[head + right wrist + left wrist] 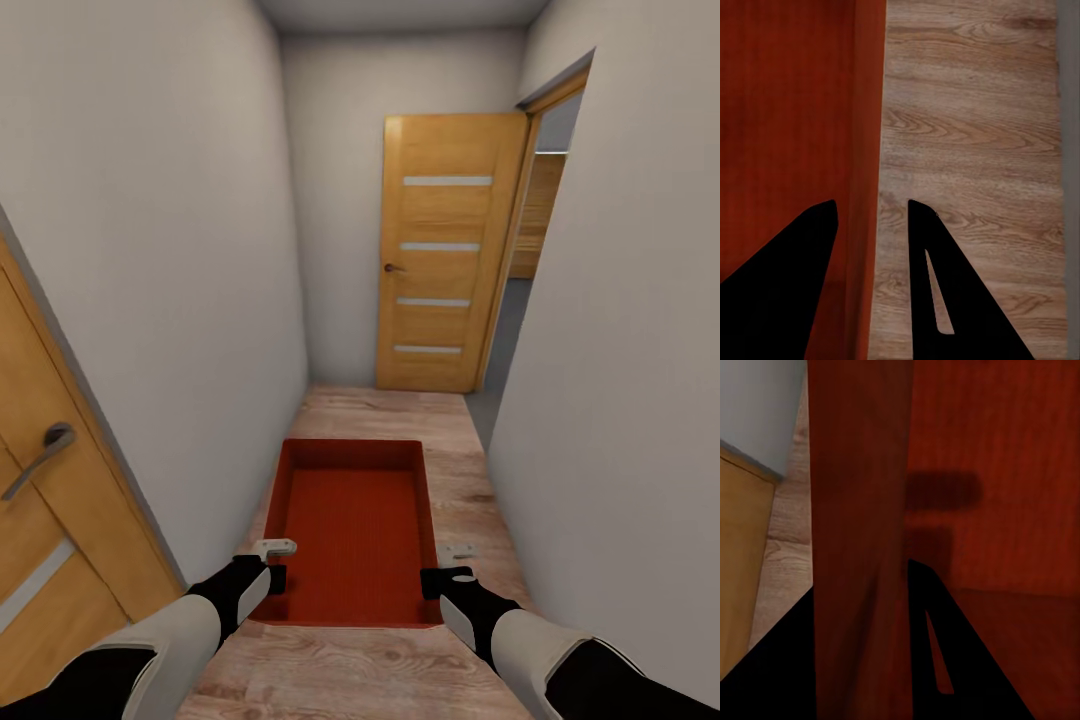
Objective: Move the two storage containers from the living room to the garage. In the garage, place one container on the floor and stack the other container on top of it (either order is fine).
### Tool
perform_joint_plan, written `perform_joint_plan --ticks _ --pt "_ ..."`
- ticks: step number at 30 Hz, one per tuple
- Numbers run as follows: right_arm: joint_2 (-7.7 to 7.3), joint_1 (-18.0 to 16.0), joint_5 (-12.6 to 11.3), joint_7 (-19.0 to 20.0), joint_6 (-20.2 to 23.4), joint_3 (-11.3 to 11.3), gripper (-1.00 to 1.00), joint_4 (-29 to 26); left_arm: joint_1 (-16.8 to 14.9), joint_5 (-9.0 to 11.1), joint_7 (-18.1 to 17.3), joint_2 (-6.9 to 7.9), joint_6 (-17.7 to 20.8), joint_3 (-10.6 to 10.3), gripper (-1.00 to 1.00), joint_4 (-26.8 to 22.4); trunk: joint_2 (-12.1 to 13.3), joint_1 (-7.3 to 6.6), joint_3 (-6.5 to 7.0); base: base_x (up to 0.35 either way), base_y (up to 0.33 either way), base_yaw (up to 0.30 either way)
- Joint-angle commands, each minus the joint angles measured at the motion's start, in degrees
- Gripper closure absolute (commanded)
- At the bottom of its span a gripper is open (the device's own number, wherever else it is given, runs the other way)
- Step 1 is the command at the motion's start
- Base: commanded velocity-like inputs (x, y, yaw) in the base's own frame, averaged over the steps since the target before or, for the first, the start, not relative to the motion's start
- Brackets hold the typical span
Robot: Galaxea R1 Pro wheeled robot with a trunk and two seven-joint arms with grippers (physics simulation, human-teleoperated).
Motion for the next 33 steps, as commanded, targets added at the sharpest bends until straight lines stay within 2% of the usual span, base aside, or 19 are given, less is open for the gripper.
perform_joint_plan --ticks 1,15,25,33 --pt "-0.15 0.0 -0.9 -0.3 0.2 0.8 1.0 0.3 0.0 0.2 0.4 1.35 0.3 -0.7 1.0 -0.3 -0.1 0.07 -0.12 0.322 0.0 0.0" --pt "-0.13 0.0 -0.9 -0.3 0.2 0.8 1.0 0.3 0.0 0.2 0.4 1.32 0.2 -0.7 1.0 -0.3 -0.1 0.07 -0.12 0.322 0.0 -0.002" --pt "-0.06 0.0 -0.9 -0.3 0.3 0.8 1.0 0.3 -0.1 0.2 0.4 1.32 0.3 -0.7 1.0 -0.3 -0.1 0.07 -0.12 0.322 0.0 -0.168" --pt "-0.08 0.0 -0.9 -0.3 0.3 0.8 1.0 0.3 0.0 0.2 0.4 1.32 0.3 -0.7 1.0 -0.3 -0.1 0.07 -0.12 0.322 0.0 -0.02"
